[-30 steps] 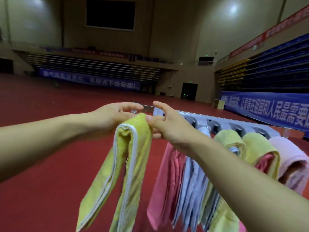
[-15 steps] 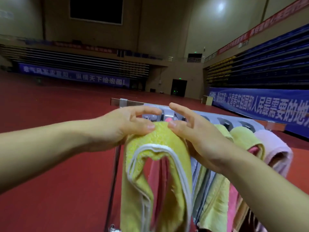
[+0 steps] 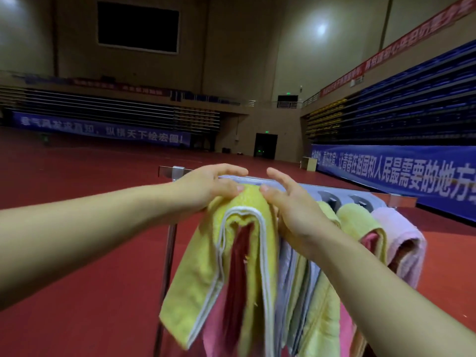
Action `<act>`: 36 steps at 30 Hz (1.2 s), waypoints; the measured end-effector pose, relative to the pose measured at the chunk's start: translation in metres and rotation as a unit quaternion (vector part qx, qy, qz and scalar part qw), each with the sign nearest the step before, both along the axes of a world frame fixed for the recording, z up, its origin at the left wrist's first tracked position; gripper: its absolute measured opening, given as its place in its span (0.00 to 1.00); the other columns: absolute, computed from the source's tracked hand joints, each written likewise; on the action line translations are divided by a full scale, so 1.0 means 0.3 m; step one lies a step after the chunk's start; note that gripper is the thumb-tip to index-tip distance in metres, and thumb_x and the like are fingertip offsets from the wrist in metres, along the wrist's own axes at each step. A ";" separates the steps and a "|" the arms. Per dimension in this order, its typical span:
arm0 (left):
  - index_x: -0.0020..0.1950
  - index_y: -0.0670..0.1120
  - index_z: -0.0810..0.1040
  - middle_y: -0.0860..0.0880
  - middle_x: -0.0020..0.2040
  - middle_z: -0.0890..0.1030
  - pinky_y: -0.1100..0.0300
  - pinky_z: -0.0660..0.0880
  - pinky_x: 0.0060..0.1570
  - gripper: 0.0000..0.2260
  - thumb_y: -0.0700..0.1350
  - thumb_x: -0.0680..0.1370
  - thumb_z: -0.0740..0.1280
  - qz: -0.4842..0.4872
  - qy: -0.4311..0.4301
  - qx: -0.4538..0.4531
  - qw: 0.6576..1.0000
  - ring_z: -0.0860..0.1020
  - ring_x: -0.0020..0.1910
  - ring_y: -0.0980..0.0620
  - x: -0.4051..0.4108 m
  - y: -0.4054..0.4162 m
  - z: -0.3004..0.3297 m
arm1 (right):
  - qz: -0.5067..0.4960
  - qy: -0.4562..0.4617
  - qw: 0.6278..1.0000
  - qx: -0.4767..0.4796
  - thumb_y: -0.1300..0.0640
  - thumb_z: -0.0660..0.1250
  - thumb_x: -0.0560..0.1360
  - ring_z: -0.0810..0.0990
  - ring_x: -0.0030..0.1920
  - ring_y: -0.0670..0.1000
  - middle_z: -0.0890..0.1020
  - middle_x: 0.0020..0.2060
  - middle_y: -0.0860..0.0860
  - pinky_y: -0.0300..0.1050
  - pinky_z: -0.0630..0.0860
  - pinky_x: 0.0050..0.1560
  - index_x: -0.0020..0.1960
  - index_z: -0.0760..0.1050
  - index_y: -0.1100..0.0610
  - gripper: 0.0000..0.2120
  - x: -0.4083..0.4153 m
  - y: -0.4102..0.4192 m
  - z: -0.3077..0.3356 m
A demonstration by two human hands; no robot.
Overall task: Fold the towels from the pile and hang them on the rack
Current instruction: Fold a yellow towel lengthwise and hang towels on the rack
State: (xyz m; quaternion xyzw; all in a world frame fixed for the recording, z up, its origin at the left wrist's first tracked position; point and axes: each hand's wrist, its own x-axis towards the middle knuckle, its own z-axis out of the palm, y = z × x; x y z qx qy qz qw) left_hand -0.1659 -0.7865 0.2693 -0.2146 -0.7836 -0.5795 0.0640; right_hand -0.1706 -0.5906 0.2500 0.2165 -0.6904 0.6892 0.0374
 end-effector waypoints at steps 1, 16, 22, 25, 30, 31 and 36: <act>0.62 0.53 0.77 0.47 0.49 0.85 0.53 0.77 0.49 0.19 0.46 0.72 0.72 0.011 0.006 -0.013 1.000 0.82 0.45 0.50 -0.026 0.001 0.015 | -0.019 0.002 1.000 0.004 0.55 0.66 0.79 0.84 0.45 0.53 0.86 0.43 0.50 0.51 0.80 0.51 0.72 0.67 0.46 0.22 -0.032 -0.006 0.009; 0.69 0.55 0.67 0.56 0.44 0.80 0.57 0.75 0.32 0.19 0.44 0.79 0.63 0.129 0.155 -0.249 0.947 0.78 0.33 0.55 -0.204 0.033 0.056 | -0.137 0.036 0.972 0.188 0.52 0.68 0.77 0.76 0.60 0.53 0.75 0.62 0.51 0.49 0.74 0.63 0.79 0.49 0.50 0.39 -0.221 -0.079 0.061; 0.68 0.54 0.68 0.61 0.39 0.81 0.55 0.71 0.43 0.22 0.52 0.73 0.64 0.145 0.092 -0.322 0.931 0.76 0.32 0.59 -0.274 0.015 0.039 | -0.130 0.143 0.898 0.394 0.55 0.64 0.79 0.79 0.49 0.52 0.80 0.41 0.47 0.47 0.73 0.54 0.80 0.47 0.51 0.36 -0.324 -0.041 0.098; 0.67 0.57 0.67 0.61 0.41 0.81 0.52 0.66 0.55 0.17 0.50 0.78 0.61 0.175 0.109 -0.396 0.895 0.76 0.39 0.61 -0.273 0.029 0.017 | -0.121 0.161 0.884 0.422 0.52 0.65 0.78 0.79 0.51 0.50 0.82 0.43 0.43 0.53 0.72 0.62 0.80 0.48 0.48 0.37 -0.349 -0.018 0.076; 0.66 0.55 0.71 0.58 0.59 0.77 0.57 0.64 0.56 0.17 0.51 0.78 0.67 0.240 0.236 -0.356 0.871 0.73 0.58 0.54 -0.215 0.012 -0.016 | -0.185 0.245 0.863 0.401 0.49 0.70 0.76 0.74 0.52 0.49 0.78 0.46 0.39 0.53 0.69 0.60 0.78 0.54 0.45 0.36 -0.292 0.036 0.020; 0.64 0.54 0.73 0.58 0.58 0.77 0.61 0.68 0.55 0.15 0.48 0.78 0.68 0.227 0.249 -0.311 0.889 0.74 0.56 0.56 -0.201 0.015 -0.031 | -0.187 0.256 0.863 0.393 0.51 0.69 0.76 0.75 0.50 0.48 0.79 0.45 0.39 0.49 0.70 0.57 0.77 0.56 0.46 0.35 -0.266 0.044 0.010; 0.60 0.53 0.73 0.61 0.54 0.78 0.70 0.72 0.52 0.10 0.43 0.81 0.63 0.181 0.196 -0.175 0.948 0.77 0.52 0.63 -0.143 0.071 -0.110 | -0.208 0.262 0.879 0.340 0.59 0.60 0.79 0.79 0.51 0.52 0.82 0.50 0.47 0.50 0.74 0.51 0.77 0.58 0.50 0.27 -0.125 -0.005 -0.016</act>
